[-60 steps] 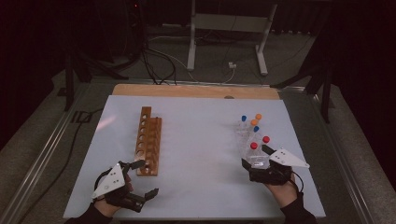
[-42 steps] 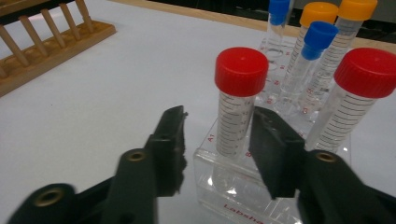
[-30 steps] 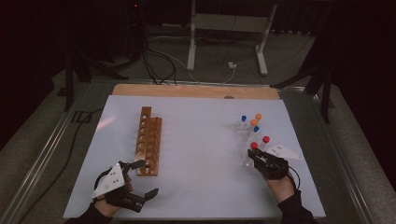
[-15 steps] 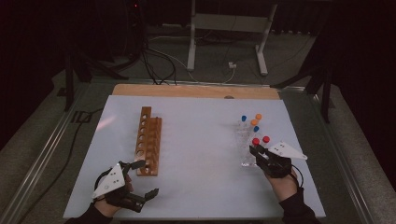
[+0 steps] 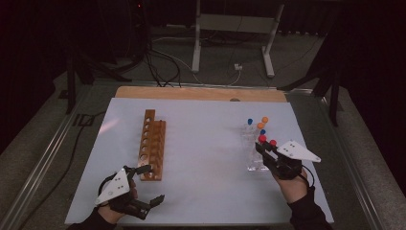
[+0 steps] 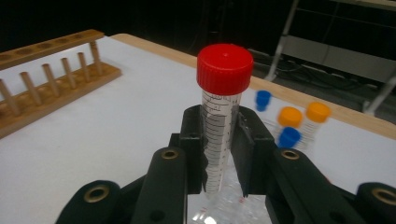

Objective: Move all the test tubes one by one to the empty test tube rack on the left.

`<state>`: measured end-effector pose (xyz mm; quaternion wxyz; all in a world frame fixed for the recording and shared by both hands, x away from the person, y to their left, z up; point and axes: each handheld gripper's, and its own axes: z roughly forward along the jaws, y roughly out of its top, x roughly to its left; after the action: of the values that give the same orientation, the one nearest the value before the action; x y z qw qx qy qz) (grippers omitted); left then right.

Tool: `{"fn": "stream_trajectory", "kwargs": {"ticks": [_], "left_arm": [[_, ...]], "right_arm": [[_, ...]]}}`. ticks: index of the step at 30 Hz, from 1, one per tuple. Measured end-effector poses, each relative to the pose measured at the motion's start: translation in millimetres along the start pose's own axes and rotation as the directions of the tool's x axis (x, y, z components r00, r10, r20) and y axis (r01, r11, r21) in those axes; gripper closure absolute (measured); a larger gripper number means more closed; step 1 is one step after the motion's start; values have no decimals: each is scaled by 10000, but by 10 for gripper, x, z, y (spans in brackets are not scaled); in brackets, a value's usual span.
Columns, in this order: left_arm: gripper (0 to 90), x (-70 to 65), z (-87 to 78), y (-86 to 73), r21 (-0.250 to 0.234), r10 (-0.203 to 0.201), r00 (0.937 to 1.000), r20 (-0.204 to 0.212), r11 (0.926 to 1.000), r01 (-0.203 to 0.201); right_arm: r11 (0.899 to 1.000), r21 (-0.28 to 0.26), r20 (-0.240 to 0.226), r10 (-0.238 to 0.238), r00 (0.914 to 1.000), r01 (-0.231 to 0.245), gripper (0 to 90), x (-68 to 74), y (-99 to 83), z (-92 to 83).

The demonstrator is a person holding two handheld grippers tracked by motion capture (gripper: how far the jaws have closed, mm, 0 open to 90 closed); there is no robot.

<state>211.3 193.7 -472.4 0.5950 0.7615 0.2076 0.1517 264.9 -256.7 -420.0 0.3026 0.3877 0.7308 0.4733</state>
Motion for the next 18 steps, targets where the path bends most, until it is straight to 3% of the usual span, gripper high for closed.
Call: {"fn": "stream_trajectory", "kwargs": {"ticks": [5,7,9,18], "left_arm": [[6,25,20,81,-84,-224,9996,182,9997,226],[6,34,27,119,-185,-111,9999,-34,9998,111],[6,55,36,166,-342,-186,9998,19,9992,186],[6,49,183,354,219,-334,9988,357,9992,326]], "right_arm": [[9999,82,-538,-120,9985,124,750,145,32,75],[9998,121,-761,-150,9970,159,749,193,33,101],[9997,143,-878,-172,9960,185,749,222,31,118],[9987,321,-1507,-331,9880,384,749,409,9,211]]}}
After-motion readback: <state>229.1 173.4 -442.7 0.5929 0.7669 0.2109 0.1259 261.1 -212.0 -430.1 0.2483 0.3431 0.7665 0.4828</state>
